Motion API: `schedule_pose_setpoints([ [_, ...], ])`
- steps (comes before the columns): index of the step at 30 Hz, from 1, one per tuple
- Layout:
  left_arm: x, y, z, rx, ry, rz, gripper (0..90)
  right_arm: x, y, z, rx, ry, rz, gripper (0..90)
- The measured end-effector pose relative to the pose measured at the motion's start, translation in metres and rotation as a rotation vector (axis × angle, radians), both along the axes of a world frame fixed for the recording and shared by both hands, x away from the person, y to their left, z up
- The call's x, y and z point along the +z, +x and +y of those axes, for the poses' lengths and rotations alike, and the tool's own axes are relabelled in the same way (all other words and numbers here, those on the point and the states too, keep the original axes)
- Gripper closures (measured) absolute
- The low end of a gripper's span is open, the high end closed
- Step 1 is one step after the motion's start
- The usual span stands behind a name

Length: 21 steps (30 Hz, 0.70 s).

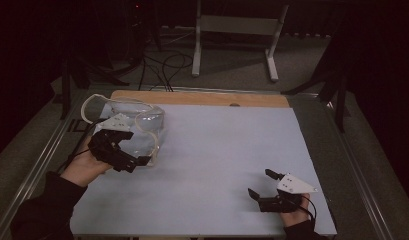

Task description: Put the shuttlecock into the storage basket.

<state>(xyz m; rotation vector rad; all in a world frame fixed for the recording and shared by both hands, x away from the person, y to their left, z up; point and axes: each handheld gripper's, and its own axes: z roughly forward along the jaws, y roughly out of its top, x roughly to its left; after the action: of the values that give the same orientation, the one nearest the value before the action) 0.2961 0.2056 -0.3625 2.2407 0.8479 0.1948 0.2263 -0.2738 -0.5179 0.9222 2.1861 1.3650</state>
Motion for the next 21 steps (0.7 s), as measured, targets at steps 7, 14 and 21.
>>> schedule_pose_setpoints([
  [7,0.007,0.001,-0.014,-0.025,-0.017,-0.040,0.2,0.000,0.000,0.000,0.000,-0.001,0.001,8.9],
  [14,0.009,0.004,-0.023,-0.049,-0.017,-0.048,0.2,0.000,0.000,0.000,0.000,0.004,0.008,8.9],
  [21,0.013,0.005,-0.034,-0.065,-0.020,-0.065,0.2,-0.001,0.001,0.000,0.000,0.000,0.006,8.9],
])
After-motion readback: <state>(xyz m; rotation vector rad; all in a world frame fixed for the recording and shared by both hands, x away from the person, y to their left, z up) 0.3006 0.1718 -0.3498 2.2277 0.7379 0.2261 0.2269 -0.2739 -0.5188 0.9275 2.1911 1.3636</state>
